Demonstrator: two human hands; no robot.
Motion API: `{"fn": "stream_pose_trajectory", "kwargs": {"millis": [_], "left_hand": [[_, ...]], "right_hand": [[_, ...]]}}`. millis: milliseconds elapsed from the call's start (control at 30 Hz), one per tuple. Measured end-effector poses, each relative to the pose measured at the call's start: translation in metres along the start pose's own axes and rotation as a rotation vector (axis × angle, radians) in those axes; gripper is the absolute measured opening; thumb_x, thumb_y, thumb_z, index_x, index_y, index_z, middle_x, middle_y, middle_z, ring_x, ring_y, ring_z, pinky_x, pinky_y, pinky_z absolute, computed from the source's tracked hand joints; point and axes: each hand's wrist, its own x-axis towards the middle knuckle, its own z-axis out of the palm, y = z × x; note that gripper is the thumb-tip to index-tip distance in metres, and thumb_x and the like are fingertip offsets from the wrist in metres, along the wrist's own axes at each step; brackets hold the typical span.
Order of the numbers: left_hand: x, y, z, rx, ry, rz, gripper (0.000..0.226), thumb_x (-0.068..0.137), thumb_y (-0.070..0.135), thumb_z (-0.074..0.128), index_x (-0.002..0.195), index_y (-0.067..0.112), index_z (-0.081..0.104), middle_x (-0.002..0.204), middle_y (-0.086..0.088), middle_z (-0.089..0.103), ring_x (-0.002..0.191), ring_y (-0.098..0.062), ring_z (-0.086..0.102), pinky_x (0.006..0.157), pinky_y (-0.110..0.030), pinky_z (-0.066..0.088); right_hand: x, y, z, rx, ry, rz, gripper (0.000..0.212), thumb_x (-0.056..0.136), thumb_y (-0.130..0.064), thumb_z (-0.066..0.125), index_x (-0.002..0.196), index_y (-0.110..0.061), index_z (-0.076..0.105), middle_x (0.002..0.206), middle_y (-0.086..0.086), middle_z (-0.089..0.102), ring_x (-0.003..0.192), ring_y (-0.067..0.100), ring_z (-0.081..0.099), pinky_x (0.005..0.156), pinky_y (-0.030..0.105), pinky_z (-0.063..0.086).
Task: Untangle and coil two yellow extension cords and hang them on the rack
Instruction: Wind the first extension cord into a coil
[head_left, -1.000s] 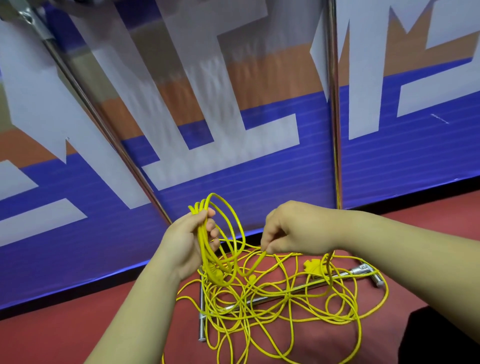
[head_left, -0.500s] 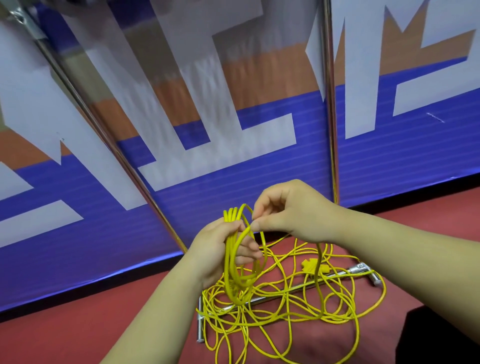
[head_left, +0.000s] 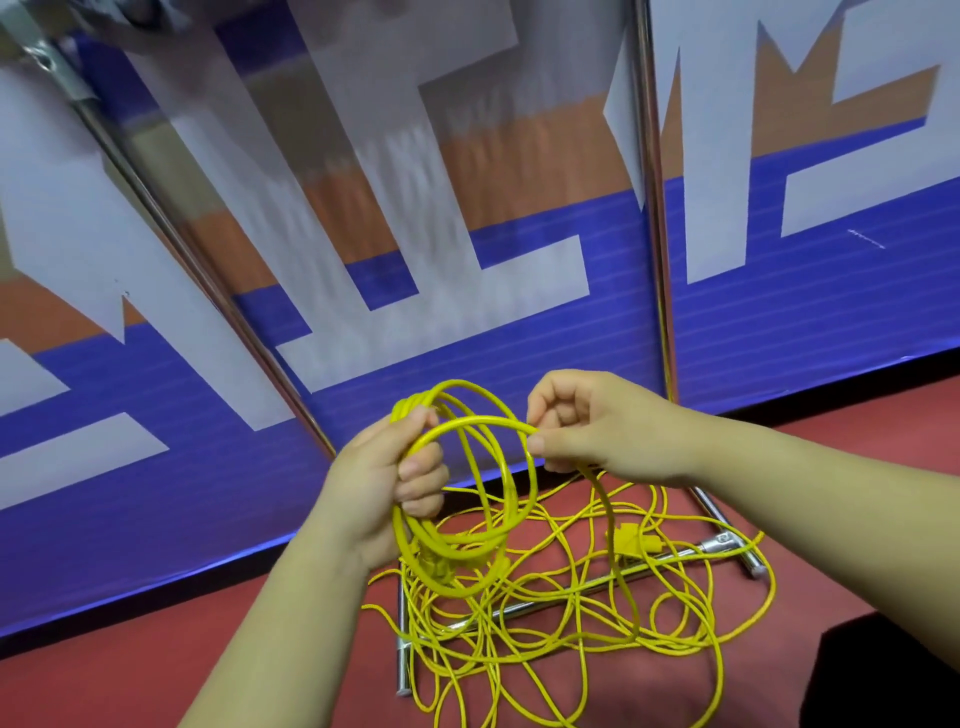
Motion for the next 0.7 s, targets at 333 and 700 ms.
{"fn": "stream_pose_trajectory", "kwargs": {"millis": [333,700], "left_hand": [[-0.009,0.011,-0.027,0.241,0.148,-0.052,0.014,0.090,0.023,0.056,0.086,0.010,0.056,0.083,-0.025,0.071,0.053,-0.025,0.069,0.045,-0.029,0.057],[-0.004,-0.011,-0.011,0.283,0.012,-0.275,0.023,0.093,0.027,0.055,0.095,0.005,0.062,0.069,-0.018,0.065,0.041,-0.019,0.057,0.039,-0.023,0.047]], "right_hand": [[0.006,-0.002,-0.007,-0.293,0.064,-0.040,0.012,0.092,-0.010,0.068,0.098,-0.018,0.074,0.081,0.004,0.073,0.070,0.003,0.064,0.069,0.018,0.051],[0.017,-0.001,0.012,-0.298,0.174,-0.174,0.013,0.081,-0.009,0.081,0.090,-0.014,0.073,0.080,0.000,0.074,0.076,0.014,0.071,0.073,0.028,0.057]]}}
